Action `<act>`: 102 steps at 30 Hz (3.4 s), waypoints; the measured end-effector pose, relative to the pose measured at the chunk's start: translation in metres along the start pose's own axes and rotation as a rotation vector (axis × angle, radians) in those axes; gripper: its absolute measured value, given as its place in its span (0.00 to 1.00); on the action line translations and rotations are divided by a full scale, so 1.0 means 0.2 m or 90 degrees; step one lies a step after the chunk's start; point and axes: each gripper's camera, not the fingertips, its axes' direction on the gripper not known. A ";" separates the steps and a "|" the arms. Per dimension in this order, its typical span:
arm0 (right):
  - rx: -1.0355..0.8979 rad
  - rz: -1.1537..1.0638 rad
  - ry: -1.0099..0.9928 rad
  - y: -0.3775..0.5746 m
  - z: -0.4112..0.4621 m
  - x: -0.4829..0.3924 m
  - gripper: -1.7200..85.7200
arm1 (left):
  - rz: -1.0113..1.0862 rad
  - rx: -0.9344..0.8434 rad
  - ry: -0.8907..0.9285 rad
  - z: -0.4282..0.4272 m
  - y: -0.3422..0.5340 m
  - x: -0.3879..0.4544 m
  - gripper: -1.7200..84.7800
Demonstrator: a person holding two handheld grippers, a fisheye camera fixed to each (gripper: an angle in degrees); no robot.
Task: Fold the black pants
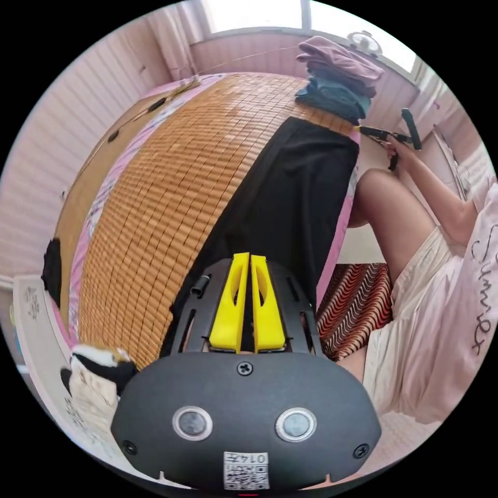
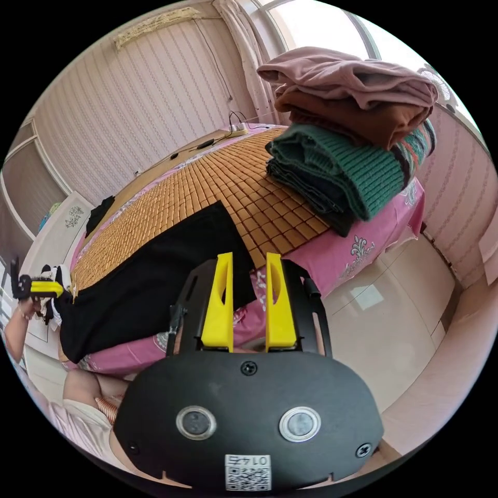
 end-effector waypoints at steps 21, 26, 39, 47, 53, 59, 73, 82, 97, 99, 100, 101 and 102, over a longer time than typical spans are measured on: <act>0.034 -0.002 -0.286 0.25 0.06 0.40 0.03 | 0.132 -0.021 0.133 0.70 -1.83 0.34 0.01; 0.034 -0.016 -0.304 0.15 0.03 0.38 0.03 | 0.107 0.042 0.143 0.49 -1.82 0.27 0.01; -0.050 0.054 -0.190 -0.08 0.15 0.28 0.02 | 0.047 0.018 0.125 0.74 -1.97 0.28 0.01; -0.104 0.060 -0.105 -0.18 0.23 0.15 0.02 | 0.020 0.045 0.163 0.79 -1.90 0.26 0.01; -0.063 0.055 -0.110 -0.22 0.20 0.01 0.03 | -0.024 0.039 0.167 0.83 -1.73 0.24 0.02; -0.069 0.058 -0.075 -0.29 0.23 -0.16 0.03 | -0.053 0.189 0.201 0.42 -1.39 0.02 0.04; -0.073 -0.298 -0.091 -0.03 0.01 -1.51 0.03 | -0.387 0.037 -0.094 -0.16 1.45 -0.05 0.02; -0.138 -0.678 -0.200 0.00 0.24 -2.97 0.10 | -0.630 0.110 -0.108 -0.27 2.66 0.01 0.07; -0.277 -0.903 -0.015 0.12 0.71 -4.15 0.13 | -0.739 0.168 -0.010 -0.07 3.52 -0.64 0.13; -0.301 -0.909 0.000 0.12 0.76 -4.21 0.07 | -0.754 0.140 0.028 0.00 3.59 -0.72 0.13; -0.297 -0.925 0.004 0.12 0.77 -4.25 0.04 | -0.748 0.114 0.052 0.06 3.64 -0.76 0.12; -0.289 -0.934 0.004 0.12 0.76 -4.27 0.03 | -0.744 0.101 0.065 0.09 3.67 -0.77 0.12; -0.275 -0.947 0.003 0.10 0.74 -4.30 0.02 | -0.750 0.114 0.075 0.11 3.75 -0.79 0.11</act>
